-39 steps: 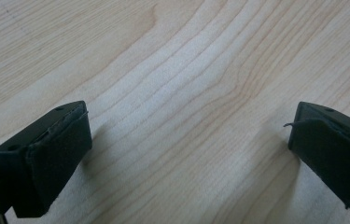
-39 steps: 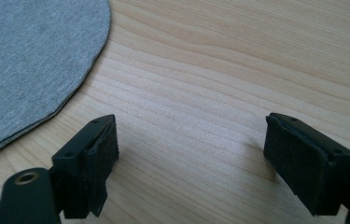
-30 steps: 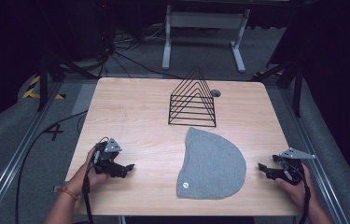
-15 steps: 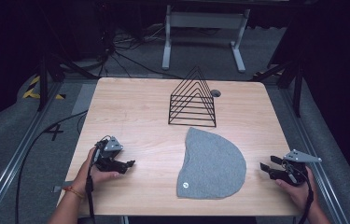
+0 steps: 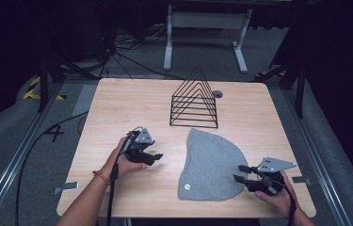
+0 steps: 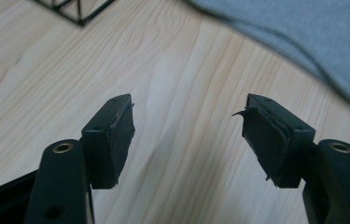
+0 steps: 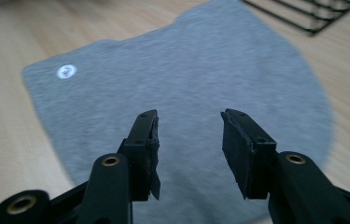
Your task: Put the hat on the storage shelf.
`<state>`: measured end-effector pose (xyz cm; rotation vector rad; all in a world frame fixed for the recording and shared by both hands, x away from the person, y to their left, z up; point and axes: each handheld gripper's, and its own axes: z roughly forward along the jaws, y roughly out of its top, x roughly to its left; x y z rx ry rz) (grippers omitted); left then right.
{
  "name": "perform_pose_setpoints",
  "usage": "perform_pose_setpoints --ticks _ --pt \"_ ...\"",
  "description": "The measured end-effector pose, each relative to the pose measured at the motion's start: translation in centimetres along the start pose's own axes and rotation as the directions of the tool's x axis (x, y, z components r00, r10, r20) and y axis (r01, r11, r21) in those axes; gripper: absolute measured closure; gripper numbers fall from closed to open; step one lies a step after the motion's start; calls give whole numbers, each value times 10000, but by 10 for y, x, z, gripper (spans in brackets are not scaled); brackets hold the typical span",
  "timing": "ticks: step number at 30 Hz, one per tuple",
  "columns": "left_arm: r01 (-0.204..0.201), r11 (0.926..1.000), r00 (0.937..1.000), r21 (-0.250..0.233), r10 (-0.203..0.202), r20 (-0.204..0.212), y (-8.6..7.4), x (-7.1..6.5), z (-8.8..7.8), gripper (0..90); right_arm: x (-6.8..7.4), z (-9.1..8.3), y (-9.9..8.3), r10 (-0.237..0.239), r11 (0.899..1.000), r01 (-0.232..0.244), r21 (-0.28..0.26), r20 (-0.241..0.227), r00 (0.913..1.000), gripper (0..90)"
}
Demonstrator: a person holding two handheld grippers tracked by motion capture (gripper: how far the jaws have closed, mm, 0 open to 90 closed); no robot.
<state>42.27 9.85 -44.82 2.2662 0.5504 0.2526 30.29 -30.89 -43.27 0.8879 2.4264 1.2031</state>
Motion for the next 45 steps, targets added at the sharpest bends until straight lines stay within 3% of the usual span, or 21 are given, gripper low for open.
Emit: perform_pose_setpoints --ticks 3,6,8,11,14,16,20,23,26,30,34,35,41,45 --pt "-344 9994 9990 72 342 304 19 -6 15 394 17 14 4 -334 9993 343 142 -579 9978 610" --pt "-364 9986 9976 -394 386 574 34 -14 36 447 30 25 5 -669 9967 713 378 -1089 9918 679" --pt "-748 9970 9953 -212 760 593 41 -20 49 479 38 33 2 -863 9933 962 640 -1427 9860 701" --pt "-998 9948 9914 -178 1009 828 51 -31 73 501 43 42 -3 -955 9897 1106 913 -1560 9831 700" --pt "-914 9953 9906 -314 941 991 54 -34 83 501 43 44 -5 -955 9886 1120 1006 -1554 9832 691" --pt "-1093 9939 9871 -121 1100 1164 55 -36 91 503 42 44 -6 -757 9909 922 979 -1604 9841 688" --pt "-998 9950 9853 -64 997 1384 56 -34 90 531 40 43 -7 -760 9906 928 1009 -1598 9842 676" --pt "-1332 9898 9825 511 1252 1376 56 -37 82 537 33 40 -8 -719 9907 855 1057 -1258 9894 675" --pt "-1420 9867 9815 791 1299 1404 54 -40 77 537 30 38 -8 -622 9907 746 1134 -1089 9921 675" --pt "-1520 9807 9787 1234 1319 1574 47 -47 64 537 17 35 -9 -488 9908 520 1248 -286 9984 654" --pt "-1531 9789 9787 1354 1313 1576 37 -57 53 537 5 36 -6 -183 9903 137 1379 323 9993 625" --pt "-1506 9791 9805 1366 1303 1473 33 -63 49 539 1 38 -3 -170 9885 48 1511 792 9967 514" --pt "-1576 9763 9783 1482 1340 1578 28 -80 41 542 -20 45 4 326 9864 -519 1557 1236 9918 537" --pt "-1518 9785 9776 1395 1279 1671 26 -92 40 539 -31 50 10 151 9858 -379 1639 1383 9903 535"
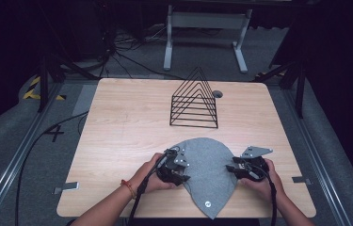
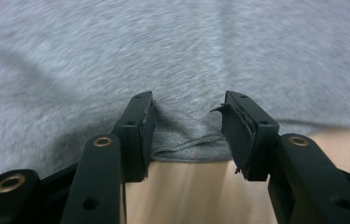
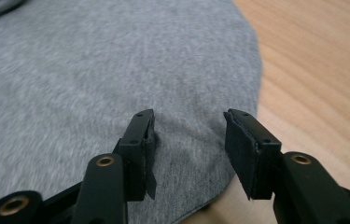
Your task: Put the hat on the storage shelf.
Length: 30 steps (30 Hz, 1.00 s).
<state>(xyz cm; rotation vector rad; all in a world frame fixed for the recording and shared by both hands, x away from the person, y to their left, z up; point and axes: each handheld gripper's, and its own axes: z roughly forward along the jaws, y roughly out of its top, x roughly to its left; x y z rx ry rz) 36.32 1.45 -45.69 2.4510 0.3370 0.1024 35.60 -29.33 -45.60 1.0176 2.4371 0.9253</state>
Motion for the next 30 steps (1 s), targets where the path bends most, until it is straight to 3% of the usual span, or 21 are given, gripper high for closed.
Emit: perform_pose_setpoints --ticks 2,4,5,6,9,11,13,14,16,17,18,19,20,22,24,27,30 --pt "-47 9999 9999 163 45 146 1 -4 0 529 -2 1 2 -19 10000 19 10 75 10000 536" --pt "-338 9990 9994 289 341 -103 3 -11 1 498 -7 6 8 -141 9999 139 37 493 9987 533" --pt "-250 9991 9997 336 251 -27 4 -14 1 497 -10 9 10 -209 9998 207 38 601 9980 524" --pt "-413 9988 9991 258 413 16 5 -16 2 496 -13 12 13 -180 9998 180 7 590 9981 513" --pt "-146 9998 9998 106 145 147 4 -15 1 482 -21 19 18 -75 9998 83 -172 501 9987 504" --pt "87 9998 9999 -179 -85 109 3 -9 -1 481 -23 22 22 -113 9998 121 -128 655 9978 477" --pt "368 9979 9993 -534 -361 137 2 -1 -7 475 -24 22 23 83 9999 -76 -146 485 9988 487" --pt "505 9956 9985 -790 -521 -185 1 10 -17 471 -24 19 21 241 9995 -232 -215 414 9989 498" --pt "535 9939 9979 -969 -568 -311 0 16 -21 465 -22 15 20 252 9994 -244 -251 333 9991 495" --pt "667 9901 9954 -1238 -746 -603 -2 28 -28 466 -17 8 20 10 9997 -1 -233 393 9992 482" --pt "667 9901 9954 -1238 -746 -603 -2 28 -28 468 -13 4 19 -39 9997 47 -232 355 9994 482" --pt "910 9889 9873 -1172 -1050 -1190 -5 43 -31 475 -10 0 19 -76 9998 81 -199 219 9997 479" --pt "910 9889 9873 -1172 -1050 -1190 -5 43 -31 478 -4 -3 17 -135 9999 135 -19 170 9998 473" --pt "788 9917 9820 -1014 -948 -1632 -9 53 -30 482 0 -5 15 -176 9998 175 139 131 9998 469" --pt "835 9913 9724 -1017 -1033 -2091 -15 62 -28 506 7 -8 9 -268 9986 267 463 9 9996 474" --pt "1218 9884 9701 -907 -1379 -1999 -22 71 -23 533 8 -11 1 -153 9969 135 770 231 9996 468" --pt "1278 9896 9769 -656 -1371 -1640 -25 72 -20 550 0 -11 -1 198 9962 -234 844 435 9989 455"
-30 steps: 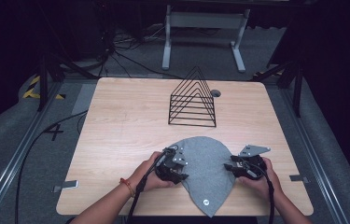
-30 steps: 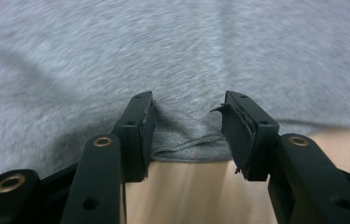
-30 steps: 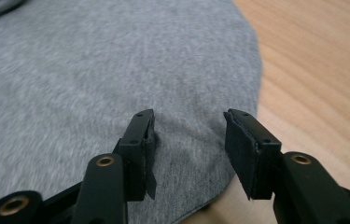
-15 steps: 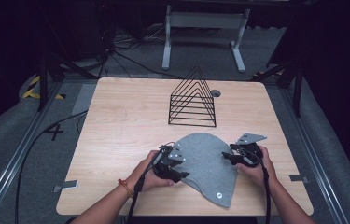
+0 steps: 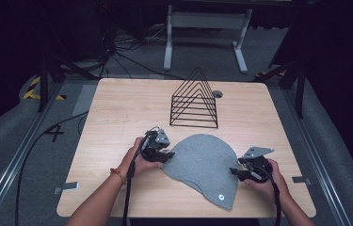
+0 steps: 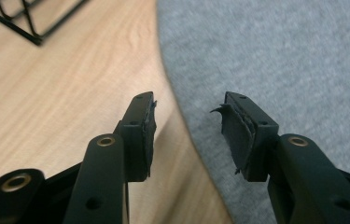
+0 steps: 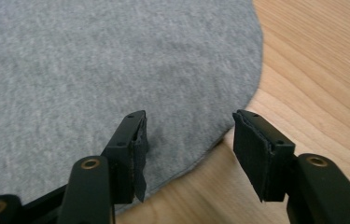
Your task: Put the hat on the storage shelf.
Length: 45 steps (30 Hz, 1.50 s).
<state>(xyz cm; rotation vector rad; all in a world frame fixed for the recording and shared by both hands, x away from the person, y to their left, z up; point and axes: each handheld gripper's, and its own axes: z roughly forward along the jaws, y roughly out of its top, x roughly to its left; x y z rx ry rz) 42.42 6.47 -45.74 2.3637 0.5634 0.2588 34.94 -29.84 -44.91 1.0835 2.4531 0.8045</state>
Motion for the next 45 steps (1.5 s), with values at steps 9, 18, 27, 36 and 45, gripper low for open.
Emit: perform_pose_setpoints --ticks 9,18,27,36,45 --pt "-305 9981 9938 528 246 1084 -7 -22 -6 580 -12 5 3 71 9998 -57 -186 760 9971 432" --pt "-622 9973 9929 400 578 1041 -8 -34 -10 477 -27 14 13 408 9991 -394 -186 787 9961 473" --pt "790 9967 9968 -188 -788 118 13 -3 9 366 -29 15 19 970 9945 -968 -388 33 9953 459" --pt "924 9952 9957 -314 -922 62 15 -1 26 348 -23 24 19 915 9947 -918 -473 -94 9958 455" --pt "915 9939 9944 -614 -878 591 12 -7 24 641 -15 25 19 765 9936 -827 -772 -792 9939 834"
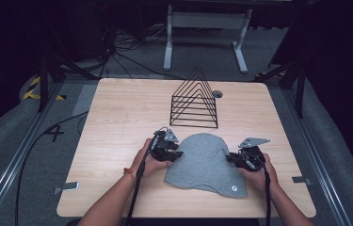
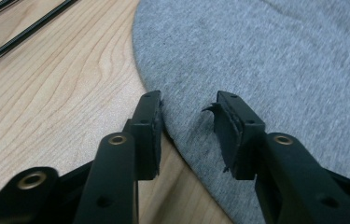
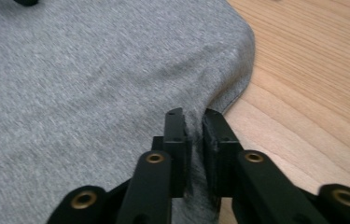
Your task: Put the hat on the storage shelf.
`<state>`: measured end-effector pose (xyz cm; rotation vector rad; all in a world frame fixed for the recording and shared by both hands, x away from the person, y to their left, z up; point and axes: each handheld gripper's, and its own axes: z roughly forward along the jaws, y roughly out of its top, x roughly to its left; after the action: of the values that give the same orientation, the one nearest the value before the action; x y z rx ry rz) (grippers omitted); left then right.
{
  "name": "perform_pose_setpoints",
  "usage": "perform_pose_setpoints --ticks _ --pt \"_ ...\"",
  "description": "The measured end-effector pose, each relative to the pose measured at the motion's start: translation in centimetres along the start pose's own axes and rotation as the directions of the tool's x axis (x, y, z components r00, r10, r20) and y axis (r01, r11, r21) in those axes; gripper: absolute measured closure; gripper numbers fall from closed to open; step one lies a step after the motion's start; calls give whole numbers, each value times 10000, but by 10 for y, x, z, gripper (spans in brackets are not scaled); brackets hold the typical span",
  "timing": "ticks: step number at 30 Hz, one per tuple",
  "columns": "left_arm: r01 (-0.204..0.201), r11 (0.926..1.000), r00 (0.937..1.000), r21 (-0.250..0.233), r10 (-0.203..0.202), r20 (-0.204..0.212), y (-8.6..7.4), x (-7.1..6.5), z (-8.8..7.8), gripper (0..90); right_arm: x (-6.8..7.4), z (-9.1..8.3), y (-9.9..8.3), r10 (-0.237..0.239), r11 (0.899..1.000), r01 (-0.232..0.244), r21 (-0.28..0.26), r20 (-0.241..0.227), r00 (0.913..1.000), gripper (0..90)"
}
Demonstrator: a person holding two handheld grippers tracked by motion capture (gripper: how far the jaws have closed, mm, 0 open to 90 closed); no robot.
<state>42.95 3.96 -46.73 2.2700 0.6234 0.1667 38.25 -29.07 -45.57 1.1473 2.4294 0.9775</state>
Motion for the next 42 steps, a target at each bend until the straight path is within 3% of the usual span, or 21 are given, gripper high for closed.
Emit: perform_pose_setpoints --ticks 1,4,11,15,18,22,31,36,37,38,40,42 --pt "135 9998 9998 -165 -133 123 -2 0 0 697 0 0 0 31 10000 -31 -14 -48 10000 842" --pt "-46 9999 9990 -93 50 434 -2 2 0 830 -5 0 -3 442 9989 -447 -152 -344 9984 846" --pt "-124 9999 9994 -32 124 326 0 -2 -1 858 -4 -3 -2 243 9993 -250 -262 -265 9994 848" --pt "-332 9979 9991 -560 347 256 5 -5 -10 860 -4 -15 0 15 9973 -32 -733 -222 9998 848" --pt "-758 9947 9971 -694 765 65 11 -11 -19 861 -1 -23 4 -191 9945 170 -1030 -196 9996 848" --pt "-865 9888 9959 -1220 890 156 22 -14 -34 862 3 -35 13 -463 9883 440 -1462 -123 9989 848" --pt "-1216 9723 9925 -1994 1214 -132 56 -18 -67 864 8 -75 50 -1171 9616 1179 -2477 184 9930 849" --pt "-1668 9569 9859 -2377 1586 -533 78 -17 -90 865 6 -99 78 -1537 9403 1648 -2979 602 9863 849" --pt "-1796 9527 9835 -2451 1679 -678 84 -16 -96 865 6 -99 78 -1537 9403 1648 -2979 602 9863 849" --pt "-1776 9512 9838 -2525 1658 -675 87 -17 -99 865 6 -105 84 -1560 9355 1691 -3101 666 9855 848" --pt "-2090 9410 9772 -2662 1905 -939 100 -15 -110 865 5 -115 95 -1669 9245 1843 -3336 804 9827 848" --pt "-2126 9357 9764 -2814 1924 -980 107 -14 -117 865 4 -125 108 -1731 9131 1948 -3583 920 9806 847"
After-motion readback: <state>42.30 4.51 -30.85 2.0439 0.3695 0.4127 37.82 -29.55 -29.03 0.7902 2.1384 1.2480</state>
